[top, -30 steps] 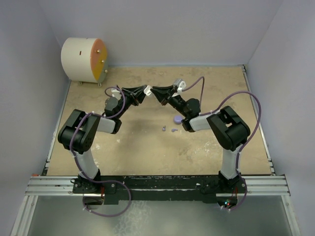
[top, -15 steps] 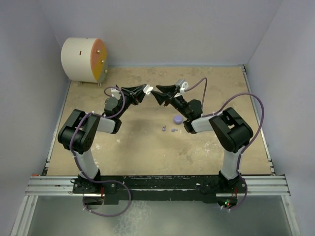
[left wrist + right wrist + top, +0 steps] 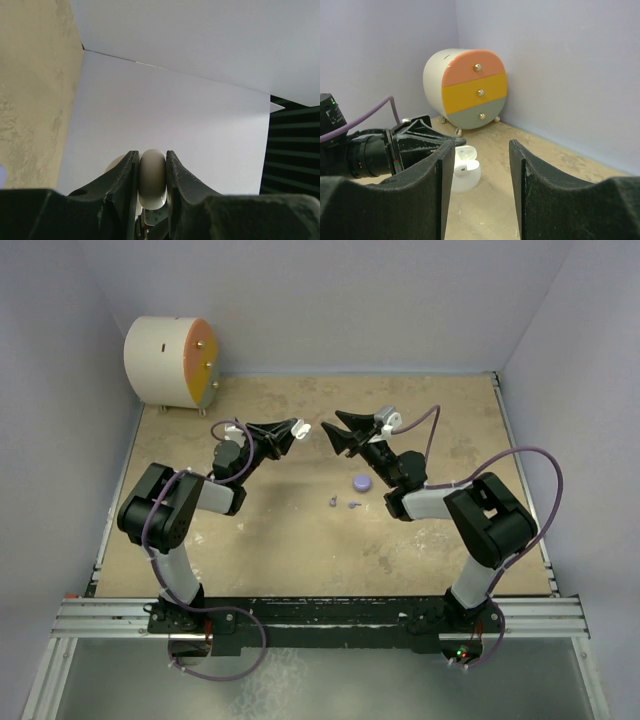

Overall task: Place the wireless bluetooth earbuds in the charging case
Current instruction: Place the earbud in the charging case.

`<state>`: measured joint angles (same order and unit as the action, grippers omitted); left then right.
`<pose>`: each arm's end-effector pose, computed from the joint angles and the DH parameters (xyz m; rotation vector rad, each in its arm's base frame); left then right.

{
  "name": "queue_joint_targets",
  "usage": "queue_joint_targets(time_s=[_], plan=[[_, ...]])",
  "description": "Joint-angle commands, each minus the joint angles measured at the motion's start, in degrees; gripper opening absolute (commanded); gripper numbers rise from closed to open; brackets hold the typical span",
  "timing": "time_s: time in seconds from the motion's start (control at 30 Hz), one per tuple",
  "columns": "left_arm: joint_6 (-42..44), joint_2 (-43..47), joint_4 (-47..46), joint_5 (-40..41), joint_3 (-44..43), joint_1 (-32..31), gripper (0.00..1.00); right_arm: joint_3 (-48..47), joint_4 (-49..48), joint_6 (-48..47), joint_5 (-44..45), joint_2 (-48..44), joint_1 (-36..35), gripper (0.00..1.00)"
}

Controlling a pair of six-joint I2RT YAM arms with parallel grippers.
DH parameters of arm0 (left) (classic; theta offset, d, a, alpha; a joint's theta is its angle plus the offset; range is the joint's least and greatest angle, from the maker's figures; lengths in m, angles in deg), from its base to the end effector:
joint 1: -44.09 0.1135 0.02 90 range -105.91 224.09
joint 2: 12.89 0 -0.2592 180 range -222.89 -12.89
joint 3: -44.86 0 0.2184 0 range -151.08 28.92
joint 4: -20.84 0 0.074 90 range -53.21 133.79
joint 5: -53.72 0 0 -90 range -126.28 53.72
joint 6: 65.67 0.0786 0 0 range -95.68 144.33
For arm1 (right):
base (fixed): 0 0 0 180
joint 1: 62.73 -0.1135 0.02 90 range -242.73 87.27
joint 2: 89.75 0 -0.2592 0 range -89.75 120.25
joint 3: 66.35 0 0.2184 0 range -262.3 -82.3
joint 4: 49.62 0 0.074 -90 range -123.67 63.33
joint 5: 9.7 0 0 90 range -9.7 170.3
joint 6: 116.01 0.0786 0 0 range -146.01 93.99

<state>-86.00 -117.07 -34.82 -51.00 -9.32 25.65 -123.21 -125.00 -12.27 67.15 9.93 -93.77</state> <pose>0.3477 -0.1370 0.2123 -1.1287 1.4536 -1.9155 0.2912 0.1961 0.3016 -0.3690 0.9855 0.8256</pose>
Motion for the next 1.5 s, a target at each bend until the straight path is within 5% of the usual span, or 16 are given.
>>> queue_joint_targets(time_s=[0.0, 0.37, 0.7, 1.47], plan=[[5.2, 3.4, 3.0, 0.9, -1.1, 0.1, 0.0, 0.1, -34.2, -2.7, 0.7, -2.5, 0.0, 0.49], [17.0, 10.3, 20.5, 3.7, -3.2, 0.1, 0.0, 0.7, -15.6, -9.7, 9.3, -7.1, -3.5, 0.44], [18.7, 11.1, 23.4, 5.2, -3.2, 0.1, 0.0, -14.8, 35.3, -5.8, 15.7, -9.5, -6.0, 0.62], [22.0, 13.8, 29.0, 9.3, -2.3, -0.1, 0.0, -19.8, 64.9, 0.2, 24.1, -5.7, -10.6, 0.66]])
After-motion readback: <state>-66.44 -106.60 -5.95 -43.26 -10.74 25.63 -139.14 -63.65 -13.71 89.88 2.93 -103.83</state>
